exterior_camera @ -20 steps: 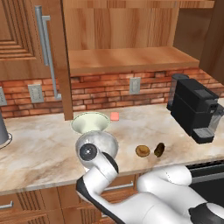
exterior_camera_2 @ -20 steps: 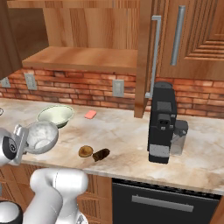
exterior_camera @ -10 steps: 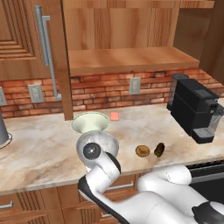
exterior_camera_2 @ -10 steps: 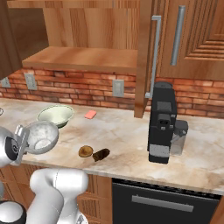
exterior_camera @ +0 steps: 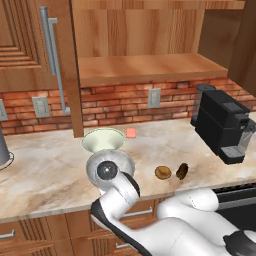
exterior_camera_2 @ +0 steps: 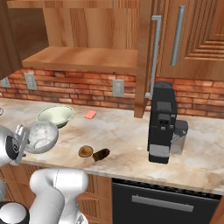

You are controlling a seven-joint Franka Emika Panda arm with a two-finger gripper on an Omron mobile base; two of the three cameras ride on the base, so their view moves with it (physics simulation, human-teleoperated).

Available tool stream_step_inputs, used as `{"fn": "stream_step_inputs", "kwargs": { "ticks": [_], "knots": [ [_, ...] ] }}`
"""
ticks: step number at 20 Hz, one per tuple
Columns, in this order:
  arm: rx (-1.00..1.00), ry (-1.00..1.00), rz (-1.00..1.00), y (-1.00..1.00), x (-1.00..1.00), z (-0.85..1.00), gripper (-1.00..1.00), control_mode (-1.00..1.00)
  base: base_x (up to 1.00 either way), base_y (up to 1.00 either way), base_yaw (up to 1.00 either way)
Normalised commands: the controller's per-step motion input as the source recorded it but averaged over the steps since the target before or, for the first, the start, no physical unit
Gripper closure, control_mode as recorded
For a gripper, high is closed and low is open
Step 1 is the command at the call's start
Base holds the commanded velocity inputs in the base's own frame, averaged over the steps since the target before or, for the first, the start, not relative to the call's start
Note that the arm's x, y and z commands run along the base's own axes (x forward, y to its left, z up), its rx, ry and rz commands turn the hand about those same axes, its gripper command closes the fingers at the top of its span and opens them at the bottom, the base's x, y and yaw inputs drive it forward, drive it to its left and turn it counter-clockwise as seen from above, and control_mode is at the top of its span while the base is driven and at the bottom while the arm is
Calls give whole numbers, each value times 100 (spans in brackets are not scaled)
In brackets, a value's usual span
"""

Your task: Pick both bowls and place them on the counter. Then place the bread in one bowl and place the sweet potato in the other bowl.

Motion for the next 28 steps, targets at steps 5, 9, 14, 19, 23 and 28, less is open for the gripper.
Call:
{"fn": "stream_step_inputs", "kwargs": {
  "ticks": [5, 9, 14, 19, 23, 28],
  "knots": [
    [1, -6, -4, 0, -19, 24, -100, -100, 0, 0, 0],
    [0, -11, -2, 0, -20, 36, -100, -100, 0, 0, 0],
    [0, -15, -8, -1, -23, 44, -100, -100, 0, 0, 0],
    [2, -10, -6, -21, -28, 51, -100, -100, 0, 0, 0],
    [7, 0, -1, -34, -27, 57, -100, -100, 0, 0, 0],
    [9, 1, 0, -46, -27, 57, -100, -100, 0, 0, 0]
  ]
}}
